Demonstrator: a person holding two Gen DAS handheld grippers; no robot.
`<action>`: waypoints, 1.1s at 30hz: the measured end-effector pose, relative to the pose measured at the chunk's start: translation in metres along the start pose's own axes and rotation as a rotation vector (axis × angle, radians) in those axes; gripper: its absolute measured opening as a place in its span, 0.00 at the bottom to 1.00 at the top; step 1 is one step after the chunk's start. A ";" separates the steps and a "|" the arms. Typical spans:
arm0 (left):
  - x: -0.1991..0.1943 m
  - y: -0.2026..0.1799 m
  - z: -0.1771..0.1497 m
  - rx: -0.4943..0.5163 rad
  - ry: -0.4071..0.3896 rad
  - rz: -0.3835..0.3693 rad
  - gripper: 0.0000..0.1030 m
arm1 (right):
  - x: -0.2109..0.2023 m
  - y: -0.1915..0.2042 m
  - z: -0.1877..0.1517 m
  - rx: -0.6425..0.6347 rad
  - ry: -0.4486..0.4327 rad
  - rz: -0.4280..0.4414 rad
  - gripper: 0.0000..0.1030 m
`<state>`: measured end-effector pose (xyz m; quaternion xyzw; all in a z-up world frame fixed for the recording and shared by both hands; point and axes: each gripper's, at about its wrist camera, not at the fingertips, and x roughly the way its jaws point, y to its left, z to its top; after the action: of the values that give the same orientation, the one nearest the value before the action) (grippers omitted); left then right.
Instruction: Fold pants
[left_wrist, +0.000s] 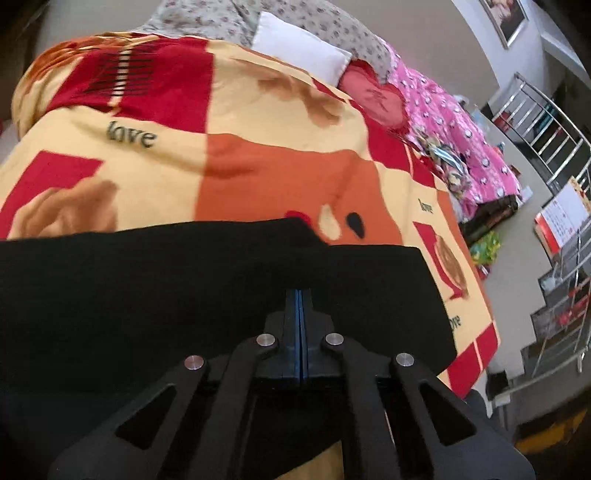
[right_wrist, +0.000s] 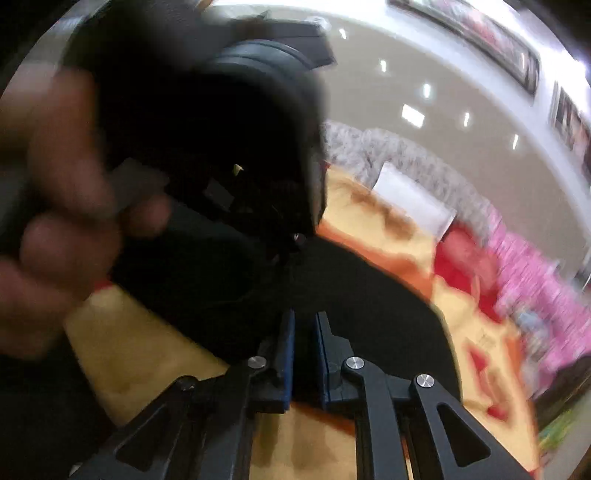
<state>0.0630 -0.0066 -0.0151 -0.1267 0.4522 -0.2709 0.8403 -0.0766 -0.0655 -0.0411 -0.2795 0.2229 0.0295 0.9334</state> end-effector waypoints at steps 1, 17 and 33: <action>0.000 0.001 -0.002 0.004 -0.014 0.000 0.02 | -0.001 0.005 0.000 -0.018 -0.004 -0.014 0.10; 0.002 0.007 -0.011 -0.043 -0.100 -0.040 0.02 | -0.014 -0.104 -0.057 0.385 0.109 0.094 0.10; -0.001 0.013 -0.017 -0.053 -0.131 -0.073 0.02 | 0.006 -0.179 -0.015 0.516 0.100 0.231 0.13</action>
<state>0.0530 0.0052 -0.0303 -0.1829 0.3983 -0.2805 0.8539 -0.0451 -0.2248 0.0358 -0.0067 0.2993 0.0642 0.9520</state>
